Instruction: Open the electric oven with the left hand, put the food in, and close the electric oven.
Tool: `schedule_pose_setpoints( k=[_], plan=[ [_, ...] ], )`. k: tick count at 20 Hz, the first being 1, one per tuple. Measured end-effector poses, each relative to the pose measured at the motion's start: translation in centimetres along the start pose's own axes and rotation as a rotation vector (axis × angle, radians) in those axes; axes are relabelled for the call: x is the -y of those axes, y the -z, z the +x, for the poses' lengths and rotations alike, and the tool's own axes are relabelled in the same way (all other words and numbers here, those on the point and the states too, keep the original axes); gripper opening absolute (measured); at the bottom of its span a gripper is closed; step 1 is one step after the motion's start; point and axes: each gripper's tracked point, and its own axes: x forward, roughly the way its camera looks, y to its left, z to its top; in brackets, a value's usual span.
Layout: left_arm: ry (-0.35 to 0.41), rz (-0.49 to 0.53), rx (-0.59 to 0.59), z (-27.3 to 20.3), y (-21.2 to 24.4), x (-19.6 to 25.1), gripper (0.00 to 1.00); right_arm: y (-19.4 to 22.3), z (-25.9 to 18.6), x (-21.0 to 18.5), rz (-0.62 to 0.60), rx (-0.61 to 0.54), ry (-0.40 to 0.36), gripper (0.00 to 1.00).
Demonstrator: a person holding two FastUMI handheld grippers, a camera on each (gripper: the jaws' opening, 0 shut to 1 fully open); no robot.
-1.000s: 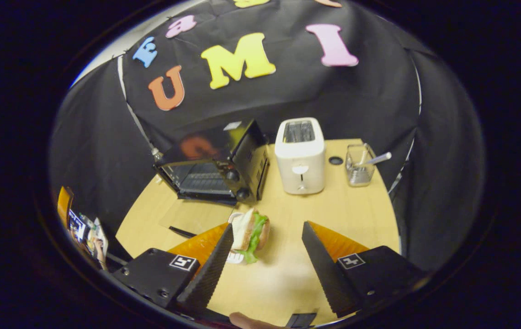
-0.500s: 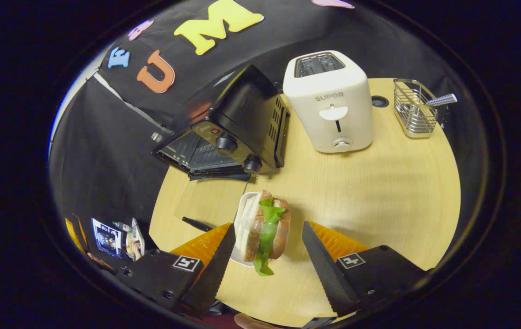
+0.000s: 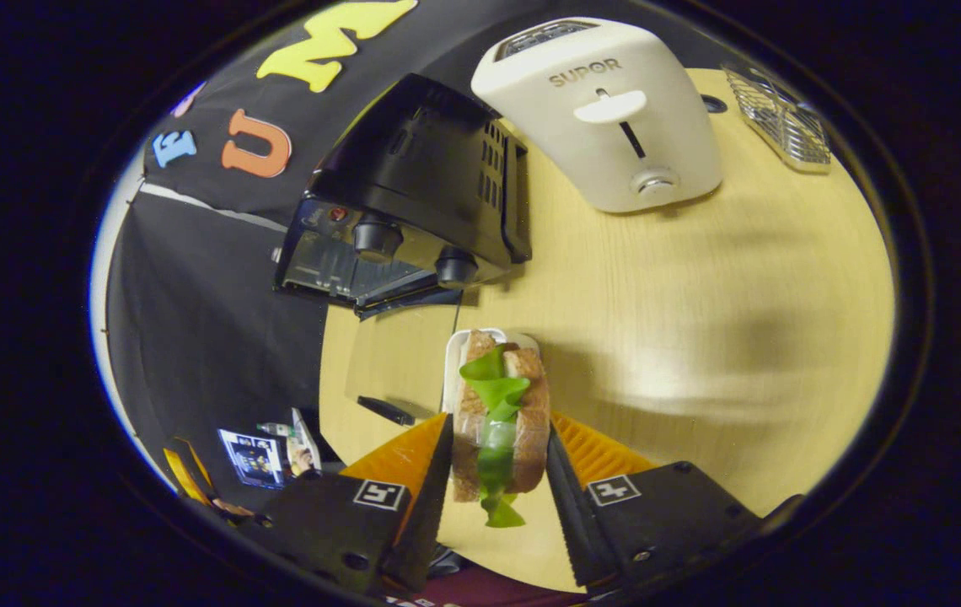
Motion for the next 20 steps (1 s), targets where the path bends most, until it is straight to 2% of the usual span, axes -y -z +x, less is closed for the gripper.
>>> schedule_pose_setpoints(
  k=[1, 2, 3, 4, 6, 7, 8, 9, 10, 11, 12, 16, 20],
  plan=[
    [-0.001, -0.002, -0.004, -0.1, 0.1, -0.1, 0.94, 0.0, -0.1, 0.0, 0.009, 0.005, -0.003, 0.47],
    [0.001, -0.004, -0.005, -0.2, 0.0, -0.1, 0.94, 0.2, -0.2, -0.2, 0.016, 0.01, -0.003, 0.47],
    [0.003, -0.008, -0.009, -0.4, 0.1, -0.2, 0.94, 0.3, -0.3, -0.4, 0.03, 0.023, -0.002, 0.52],
    [0.005, -0.014, -0.013, -0.6, 0.2, -0.3, 0.94, 0.4, -0.5, -0.7, 0.04, 0.037, -0.009, 0.42],
    [0.016, -0.023, -0.01, -1.1, 0.2, -0.3, 0.94, 0.8, -1.3, -1.0, 0.037, 0.069, -0.006, 0.39],
    [0.021, -0.025, -0.011, -1.5, 0.3, -0.4, 0.94, 0.8, -1.5, -1.3, 0.03, 0.086, 0.0, 0.45],
    [0.023, -0.025, -0.009, -1.8, 0.2, -0.6, 0.94, 0.9, -1.8, -1.6, 0.019, 0.099, 0.003, 0.34],
    [0.023, -0.024, -0.005, -2.2, 0.1, -0.8, 0.94, 1.0, -2.1, -1.8, 0.018, 0.111, 0.006, 0.41],
    [0.024, -0.022, 0.0, -2.6, 0.0, -1.1, 0.94, 1.1, -2.5, -2.1, 0.025, 0.128, 0.005, 0.4],
    [0.025, -0.021, 0.007, -2.8, -0.1, -1.3, 0.94, 1.1, -2.9, -2.6, 0.032, 0.152, 0.0, 0.31],
    [0.026, -0.021, 0.012, -3.1, -0.2, -1.6, 0.94, 1.4, -3.0, -3.4, 0.035, 0.17, -0.008, 0.4],
    [0.036, -0.032, 0.026, -3.8, -0.3, -2.6, 0.94, 2.8, -3.1, -6.0, 0.115, 0.241, -0.053, 0.4],
    [0.038, -0.018, 0.026, -4.5, -0.3, -4.0, 0.94, 4.1, -1.8, -9.7, 0.207, 0.3, -0.155, 0.39]
  ],
)
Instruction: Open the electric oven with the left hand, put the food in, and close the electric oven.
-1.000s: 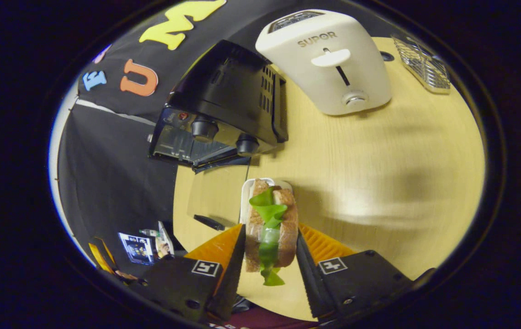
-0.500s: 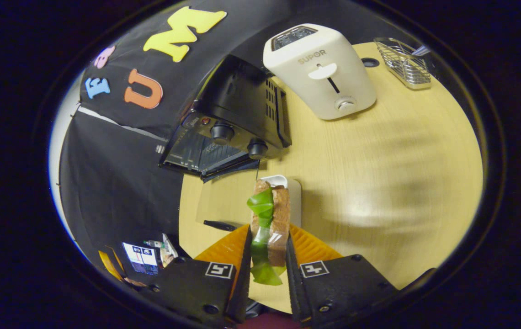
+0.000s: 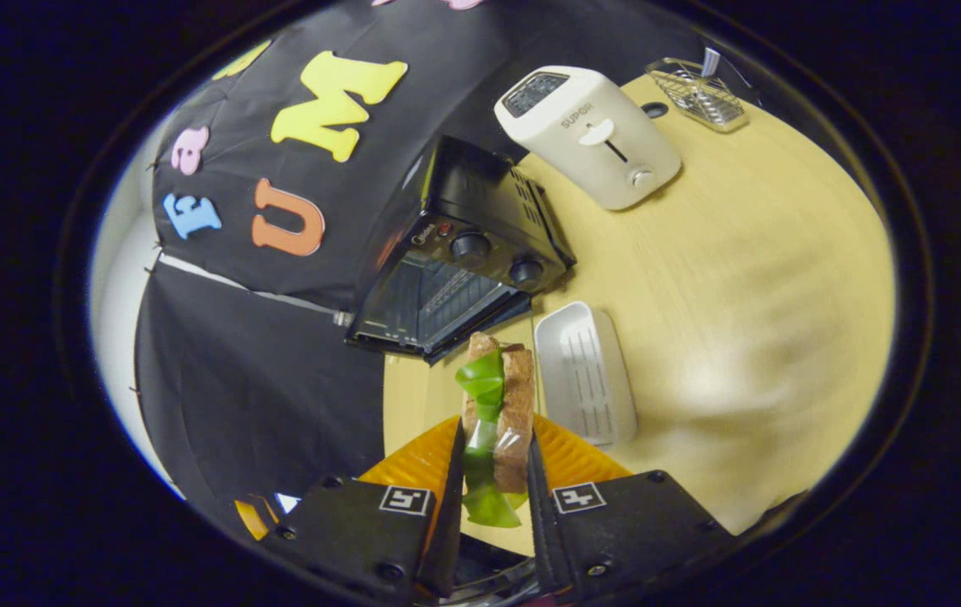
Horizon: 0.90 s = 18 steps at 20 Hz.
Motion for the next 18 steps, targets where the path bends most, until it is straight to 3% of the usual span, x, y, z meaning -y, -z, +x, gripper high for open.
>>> schedule_pose_setpoints(
  k=[2, 8, 15, 18],
  plan=[
    [-0.003, 0.016, 0.013, -0.3, -0.5, -0.9, 0.94, 1.4, 1.4, -1.7, 0.038, 0.044, -0.032, 0.39],
    [0.0, -0.033, 0.027, -1.6, -0.6, -2.8, 0.94, 2.6, 7.1, -8.3, 0.112, 0.363, -0.181, 0.39],
    [-0.024, -0.052, 0.019, -3.1, 0.1, -6.0, 0.94, 0.3, 16.7, -8.5, 0.241, 0.565, -0.152, 0.39],
    [-0.029, -0.065, 0.007, -3.6, 0.8, -7.2, 0.94, -2.0, 19.0, -8.9, 0.199, 0.676, -0.141, 0.39]
  ],
)
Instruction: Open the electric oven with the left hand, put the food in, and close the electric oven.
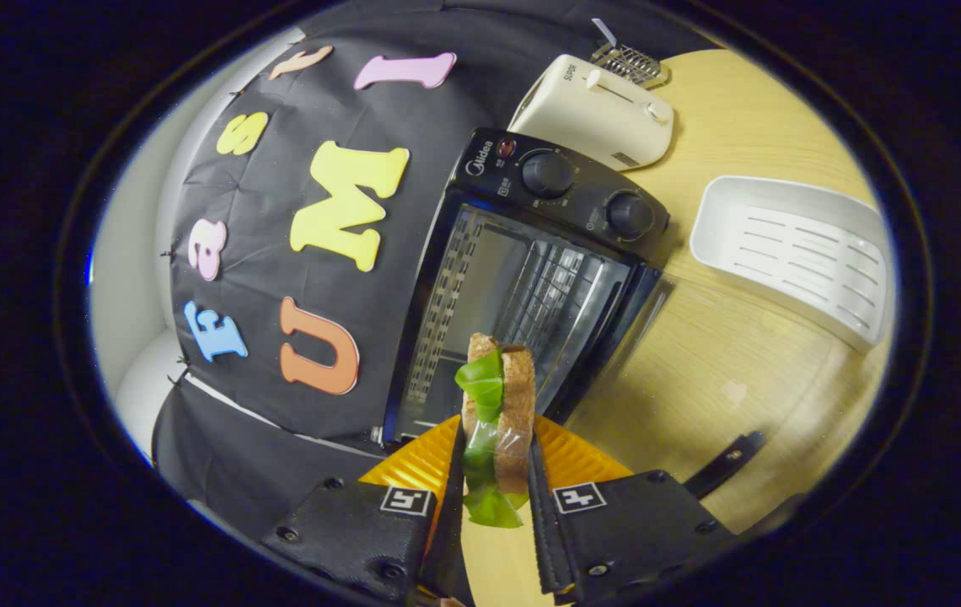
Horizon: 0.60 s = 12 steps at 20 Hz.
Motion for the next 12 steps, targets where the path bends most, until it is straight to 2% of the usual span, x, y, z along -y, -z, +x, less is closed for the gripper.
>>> schedule_pose_setpoints(
  k=[3, 5, 8, 10, 11, 12],
  plan=[
    [-0.012, -0.029, -0.011, -0.1, 0.4, -1.6, 0.94, -1.0, 3.0, -0.6, -0.004, 0.105, 0.006, 0.39],
    [0.0, -0.033, -0.012, -0.1, 0.7, -2.2, 0.94, -1.5, 5.2, 0.0, -0.042, 0.152, 0.046, 0.39],
    [-0.018, -0.02, -0.002, 0.2, 1.0, -3.6, 0.94, -1.8, 7.7, 0.0, -0.001, 0.192, 0.056, 0.39],
    [-0.022, -0.025, -0.019, 0.3, 1.7, -4.1, 0.94, -2.1, 9.1, 0.1, -0.015, 0.216, 0.064, 0.39],
    [-0.024, -0.029, -0.025, 0.4, 2.1, -4.3, 0.94, -2.3, 9.5, 0.3, 0.01, 0.239, 0.073, 0.29],
    [-0.025, -0.029, -0.033, 0.6, 2.3, -4.5, 0.94, -2.7, 9.6, 0.2, 0.027, 0.264, 0.082, 0.4]
  ],
)
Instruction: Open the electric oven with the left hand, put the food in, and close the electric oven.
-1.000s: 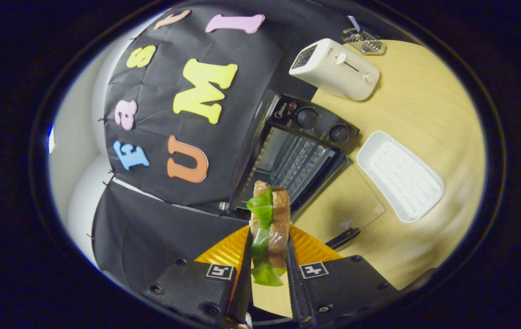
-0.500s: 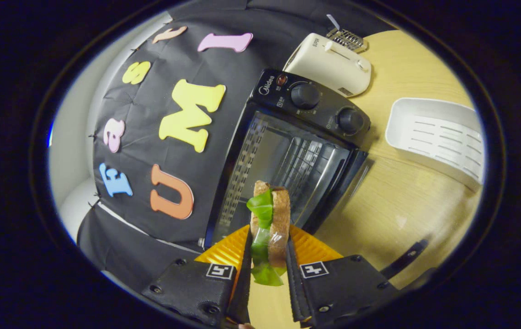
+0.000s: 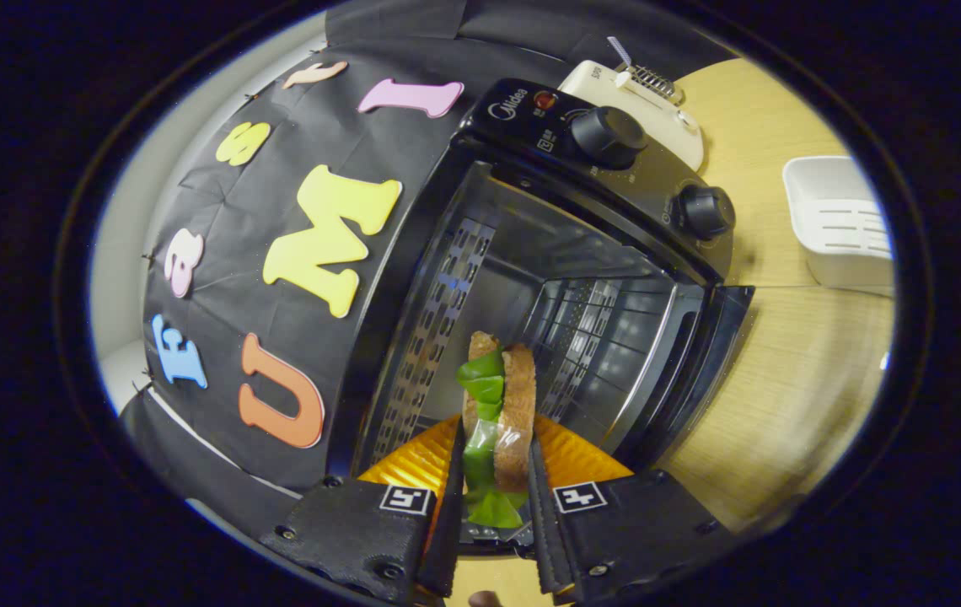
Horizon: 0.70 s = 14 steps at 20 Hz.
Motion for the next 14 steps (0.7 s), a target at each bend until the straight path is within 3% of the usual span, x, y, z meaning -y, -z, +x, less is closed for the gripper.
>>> schedule_pose_setpoints(
  k=[1, 2, 3, 4, 5, 6, 7, 10, 12, 13, 14],
  plan=[
    [-0.011, 0.004, -0.015, 0.2, 0.5, -0.5, 0.94, -0.4, 0.4, 0.1, -0.006, 0.021, 0.015, 0.31],
    [-0.029, 0.008, -0.03, 0.4, 0.9, -1.1, 0.94, -0.3, 0.9, 0.3, -0.032, 0.041, 0.023, 0.4],
    [-0.041, 0.011, -0.042, 0.5, 1.2, -1.5, 0.94, -0.4, 1.2, 0.4, -0.059, 0.052, 0.02, 0.32],
    [-0.045, 0.012, -0.049, 0.7, 1.5, -1.6, 0.94, -0.2, 1.4, 0.6, -0.083, 0.056, 0.028, 0.43],
    [-0.046, 0.01, -0.053, 0.7, 1.7, -1.5, 0.94, -0.4, 1.5, 0.8, -0.089, 0.059, 0.031, 0.45],
    [-0.04, 0.009, -0.056, 0.7, 1.8, -1.4, 0.94, -0.3, 1.6, 1.1, -0.091, 0.057, 0.044, 0.36],
    [-0.036, 0.007, -0.057, 0.7, 1.8, -1.2, 0.94, -0.2, 1.7, 1.4, -0.092, 0.057, 0.054, 0.48],
    [-0.03, 0.006, -0.068, 0.8, 2.0, -1.1, 0.94, 0.3, 1.5, 1.3, -0.131, 0.052, 0.076, 0.51],
    [-0.028, 0.016, -0.069, 0.8, 2.1, -1.1, 0.94, 0.2, 1.4, 1.7, -0.231, 0.075, 0.113, 0.55],
    [-0.027, 0.019, -0.069, 0.8, 2.1, -1.1, 0.94, -0.2, 1.3, 1.8, -0.265, 0.091, 0.126, 0.48],
    [-0.027, 0.02, -0.072, 0.8, 2.3, -1.2, 0.94, -0.2, 1.2, 2.1, -0.297, 0.094, 0.144, 0.5]
  ],
)
